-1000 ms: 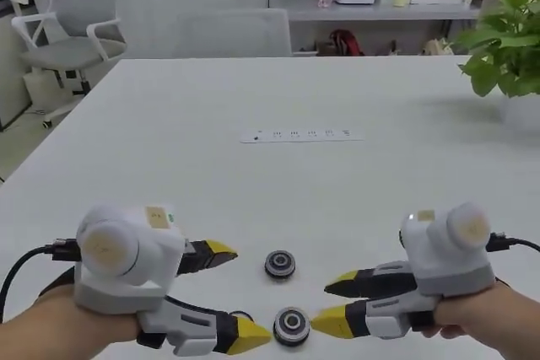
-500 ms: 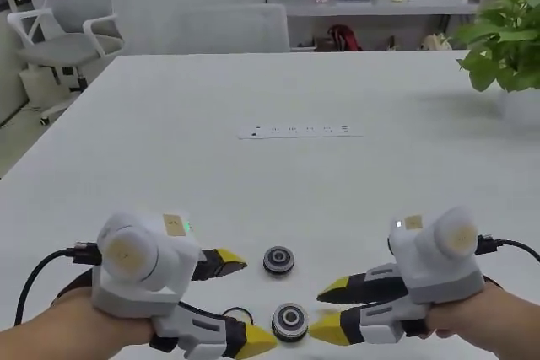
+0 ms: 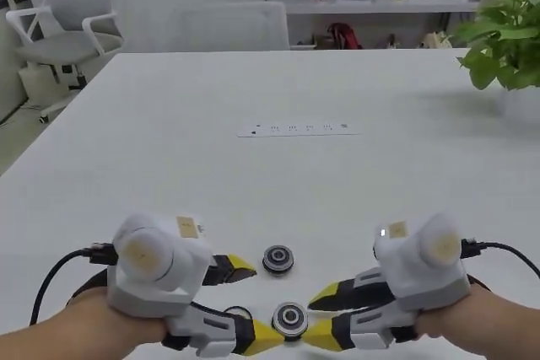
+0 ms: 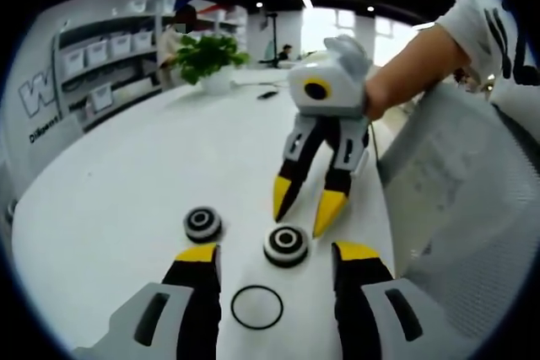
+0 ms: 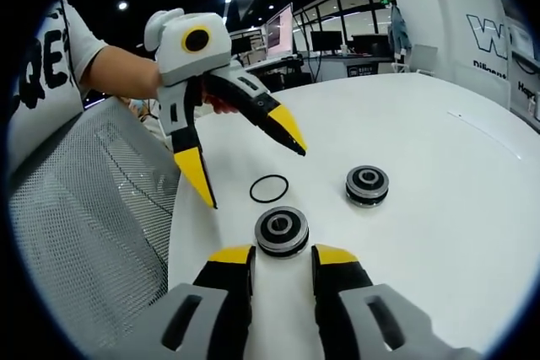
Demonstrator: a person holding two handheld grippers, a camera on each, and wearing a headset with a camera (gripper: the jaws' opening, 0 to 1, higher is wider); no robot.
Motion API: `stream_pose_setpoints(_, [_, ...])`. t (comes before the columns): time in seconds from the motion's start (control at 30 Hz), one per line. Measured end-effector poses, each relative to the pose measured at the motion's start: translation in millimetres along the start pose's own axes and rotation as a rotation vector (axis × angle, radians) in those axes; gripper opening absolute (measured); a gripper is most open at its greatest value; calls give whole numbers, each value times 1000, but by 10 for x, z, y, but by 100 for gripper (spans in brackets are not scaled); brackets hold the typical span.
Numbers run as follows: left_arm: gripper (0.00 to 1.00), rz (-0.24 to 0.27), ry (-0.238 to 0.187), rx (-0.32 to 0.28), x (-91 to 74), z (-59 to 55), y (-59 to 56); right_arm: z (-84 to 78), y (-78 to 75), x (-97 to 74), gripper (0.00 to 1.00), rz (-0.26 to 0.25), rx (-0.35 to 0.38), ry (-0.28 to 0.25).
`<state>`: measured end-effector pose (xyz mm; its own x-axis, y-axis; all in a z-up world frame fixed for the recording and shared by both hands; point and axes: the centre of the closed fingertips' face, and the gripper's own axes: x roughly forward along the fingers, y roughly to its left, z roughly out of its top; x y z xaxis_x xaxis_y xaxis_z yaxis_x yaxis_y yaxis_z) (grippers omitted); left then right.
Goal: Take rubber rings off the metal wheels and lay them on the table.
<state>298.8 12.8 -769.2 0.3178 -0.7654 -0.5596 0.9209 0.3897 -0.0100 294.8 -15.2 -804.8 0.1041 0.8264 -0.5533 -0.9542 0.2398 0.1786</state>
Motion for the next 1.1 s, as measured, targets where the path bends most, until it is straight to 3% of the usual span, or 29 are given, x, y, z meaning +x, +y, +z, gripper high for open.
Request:
stream_pose_setpoints(0.87, [37,-36,36,16,223,-51,-104,-31,-10,45,17,-16,-39,15])
stream_pose_setpoints(1.1, [28,-31,45,26,269,-68,-95,-38,-14,39,16,-17,-31,15])
